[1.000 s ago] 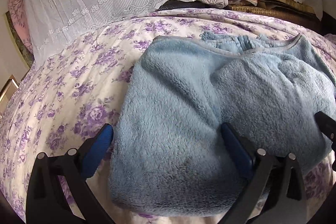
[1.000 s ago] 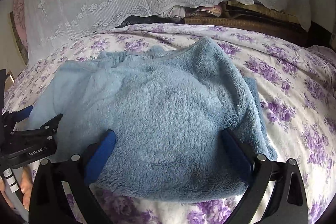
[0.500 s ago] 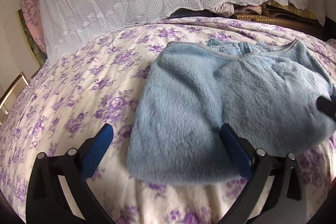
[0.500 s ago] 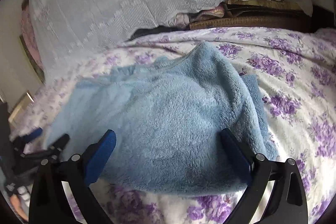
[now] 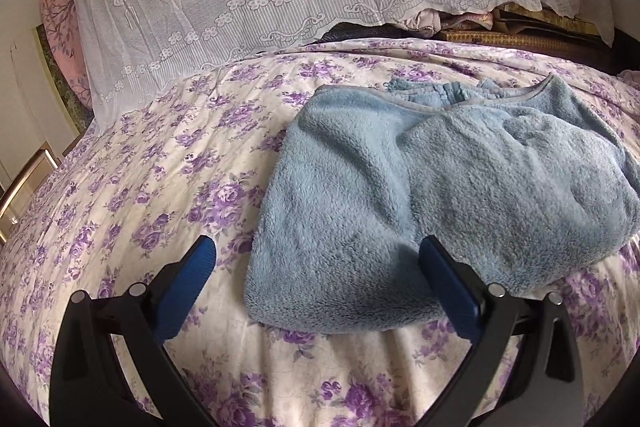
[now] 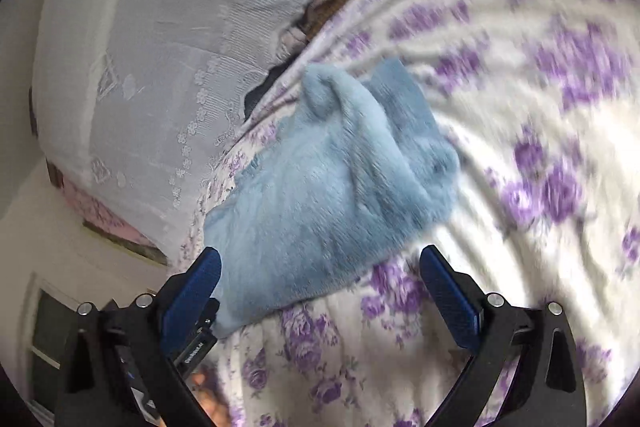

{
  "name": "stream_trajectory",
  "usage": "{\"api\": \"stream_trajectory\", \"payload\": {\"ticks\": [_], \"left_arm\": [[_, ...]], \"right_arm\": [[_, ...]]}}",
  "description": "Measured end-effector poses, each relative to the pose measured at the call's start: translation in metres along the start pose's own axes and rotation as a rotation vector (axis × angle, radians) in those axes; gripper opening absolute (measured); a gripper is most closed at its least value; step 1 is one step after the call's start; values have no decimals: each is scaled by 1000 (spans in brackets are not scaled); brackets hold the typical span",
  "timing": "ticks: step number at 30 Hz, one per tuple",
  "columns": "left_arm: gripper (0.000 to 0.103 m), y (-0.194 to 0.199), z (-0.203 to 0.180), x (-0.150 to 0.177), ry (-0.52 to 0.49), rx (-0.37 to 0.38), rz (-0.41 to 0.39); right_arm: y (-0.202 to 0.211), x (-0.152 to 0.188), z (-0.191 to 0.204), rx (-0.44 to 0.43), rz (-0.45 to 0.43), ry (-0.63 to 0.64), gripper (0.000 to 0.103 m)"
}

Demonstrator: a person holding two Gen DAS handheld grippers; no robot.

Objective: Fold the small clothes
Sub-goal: 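Grasp the jacket edge with the right gripper and fold it over the bundle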

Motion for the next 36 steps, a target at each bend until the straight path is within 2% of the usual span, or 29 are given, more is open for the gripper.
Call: {"api": "stream_trajectory", "payload": {"ticks": [4, 9, 15, 18, 19, 21, 24, 28, 30, 32, 36], "left_arm": [[99, 2, -3, -1, -7, 9, 4], [99, 0, -13, -9, -4, 70, 41], [99, -15, -27, -33, 14, 94, 103], [99, -30, -35, -39, 24, 97, 132], [99, -36, -38, -40, 25, 100, 142], [99, -52, -42, -36, 32, 105, 151], [99, -59, -43, -35, 47, 117, 128], [99, -64, -44, -39, 43, 114, 131], [99, -64, -45, -40, 37, 106, 131], [99, -63, -46, -40, 32, 101, 126], [99, -58, -42, -37, 31, 99, 119]], "right_arm": [[-5, 4, 0, 18, 9, 22, 100], [-10, -2, -5, 30, -18, -14, 100], [-21, -30, -17, 89, -50, -138, 100], [-39, -42, -7, 66, -28, -142, 99], [-46, -45, -4, 70, -31, -149, 97], [-52, -50, -4, 85, -62, -183, 84], [-60, -61, -15, 114, -153, -262, 76], [-64, -65, -17, 209, -268, -199, 62], [-63, -65, -19, 202, -266, -177, 53], [-61, -67, -21, 155, -254, -168, 46], [-56, -66, -11, 163, -248, -86, 44]]}}
Point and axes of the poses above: each gripper's, at about its wrist camera, not at the fingertips, and y roughly against the way its jaws point, z to its left, x to its underside, the point moved 9 cm from there along -y, roughly the way its jaws point, and after that the axes turned 8 degrees about z, right-handed, at the moved point
